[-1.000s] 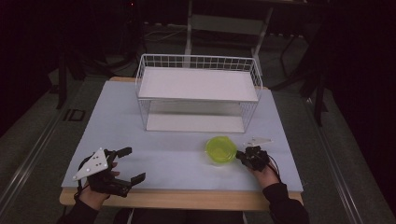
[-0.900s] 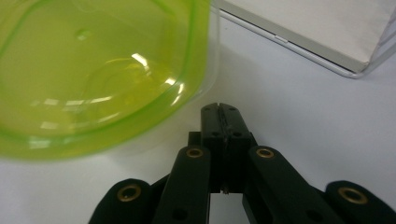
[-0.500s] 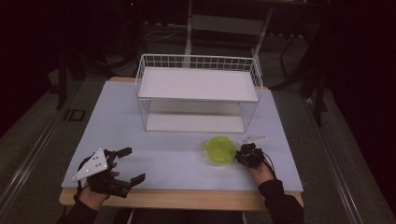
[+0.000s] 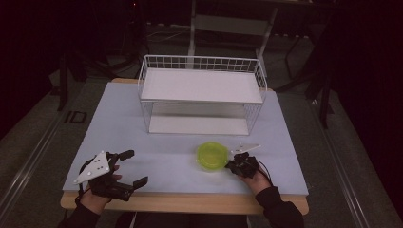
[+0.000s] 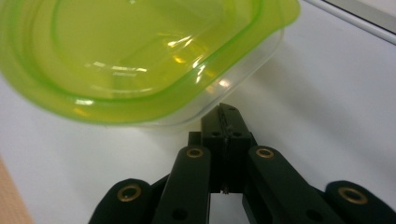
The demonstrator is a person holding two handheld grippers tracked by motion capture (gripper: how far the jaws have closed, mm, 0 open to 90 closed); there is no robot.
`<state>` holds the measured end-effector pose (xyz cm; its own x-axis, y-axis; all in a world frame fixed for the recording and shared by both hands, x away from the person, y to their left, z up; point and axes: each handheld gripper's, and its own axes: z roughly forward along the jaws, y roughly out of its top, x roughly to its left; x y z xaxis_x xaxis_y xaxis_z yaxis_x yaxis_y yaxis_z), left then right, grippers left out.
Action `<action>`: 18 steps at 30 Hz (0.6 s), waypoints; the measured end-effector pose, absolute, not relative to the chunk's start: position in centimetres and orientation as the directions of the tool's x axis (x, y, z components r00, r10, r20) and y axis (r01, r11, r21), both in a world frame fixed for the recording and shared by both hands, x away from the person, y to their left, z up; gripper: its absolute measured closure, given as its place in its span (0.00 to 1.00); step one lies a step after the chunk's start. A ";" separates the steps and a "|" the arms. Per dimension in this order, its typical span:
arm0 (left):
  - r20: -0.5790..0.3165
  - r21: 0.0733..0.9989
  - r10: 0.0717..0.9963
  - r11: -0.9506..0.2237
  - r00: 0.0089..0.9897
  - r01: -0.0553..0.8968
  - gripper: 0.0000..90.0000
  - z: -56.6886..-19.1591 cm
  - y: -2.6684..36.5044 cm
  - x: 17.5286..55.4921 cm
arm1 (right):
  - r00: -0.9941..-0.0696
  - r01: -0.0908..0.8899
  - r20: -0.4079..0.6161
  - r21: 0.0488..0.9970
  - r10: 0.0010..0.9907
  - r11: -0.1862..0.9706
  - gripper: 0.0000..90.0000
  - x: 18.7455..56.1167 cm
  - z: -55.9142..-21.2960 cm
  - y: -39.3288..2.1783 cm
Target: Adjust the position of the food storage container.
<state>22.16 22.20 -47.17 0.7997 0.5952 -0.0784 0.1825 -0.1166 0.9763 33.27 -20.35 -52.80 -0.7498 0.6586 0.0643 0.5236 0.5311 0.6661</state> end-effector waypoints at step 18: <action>-0.083 0.975 0.593 -0.118 0.801 0.188 0.02 -47.3 22.2 22.2 | -0.790 0.468 0.020 0.665 0.613 0.582 1.00 34.0 -53.0 -15.8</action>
